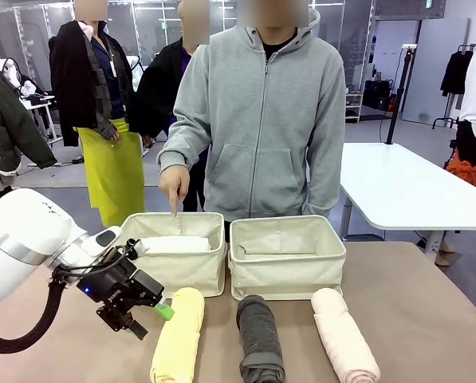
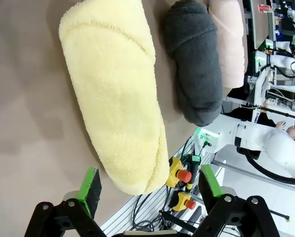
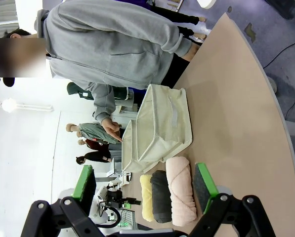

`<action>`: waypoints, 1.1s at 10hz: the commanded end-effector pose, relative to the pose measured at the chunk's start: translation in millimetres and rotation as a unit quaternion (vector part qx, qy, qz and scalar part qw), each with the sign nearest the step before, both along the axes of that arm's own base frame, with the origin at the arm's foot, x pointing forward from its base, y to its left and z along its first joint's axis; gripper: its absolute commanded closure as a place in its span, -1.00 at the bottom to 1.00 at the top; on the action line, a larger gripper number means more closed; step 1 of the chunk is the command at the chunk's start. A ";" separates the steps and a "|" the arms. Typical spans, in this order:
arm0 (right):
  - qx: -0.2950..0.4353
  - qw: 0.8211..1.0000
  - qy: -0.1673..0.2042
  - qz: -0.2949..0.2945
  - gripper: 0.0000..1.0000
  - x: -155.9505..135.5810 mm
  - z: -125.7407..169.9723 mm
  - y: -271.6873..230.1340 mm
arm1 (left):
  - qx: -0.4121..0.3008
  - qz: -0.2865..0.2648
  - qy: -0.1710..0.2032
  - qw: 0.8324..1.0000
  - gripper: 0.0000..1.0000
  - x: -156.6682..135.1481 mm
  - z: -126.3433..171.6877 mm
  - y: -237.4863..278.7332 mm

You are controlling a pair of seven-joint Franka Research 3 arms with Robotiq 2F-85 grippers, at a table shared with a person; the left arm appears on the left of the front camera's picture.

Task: Divide the towels into two baskets.
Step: Pick up one hotel-folded towel from the bottom of the table and place it in the Fabric basket indicated by the person.

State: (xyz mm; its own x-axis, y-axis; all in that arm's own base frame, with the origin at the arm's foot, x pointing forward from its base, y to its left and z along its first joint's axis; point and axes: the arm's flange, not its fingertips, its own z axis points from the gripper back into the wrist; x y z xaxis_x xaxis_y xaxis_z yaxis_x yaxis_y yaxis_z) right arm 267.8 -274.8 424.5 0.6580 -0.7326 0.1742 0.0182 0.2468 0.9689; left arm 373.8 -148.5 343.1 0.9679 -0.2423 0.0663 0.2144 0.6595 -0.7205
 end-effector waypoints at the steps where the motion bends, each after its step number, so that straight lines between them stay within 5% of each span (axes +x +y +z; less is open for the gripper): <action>1: 0.004 1.000 -0.011 -0.002 -1.00 -1.9 1.4 0.1 | 0.000 0.006 -0.007 1.000 -1.00 -1.6 3.7 5.1; 11: 0.004 1.000 -0.011 -0.002 -1.00 -1.9 1.4 0.1 | 0.008 0.044 0.002 0.999 -1.00 14.2 -26.5 -36.6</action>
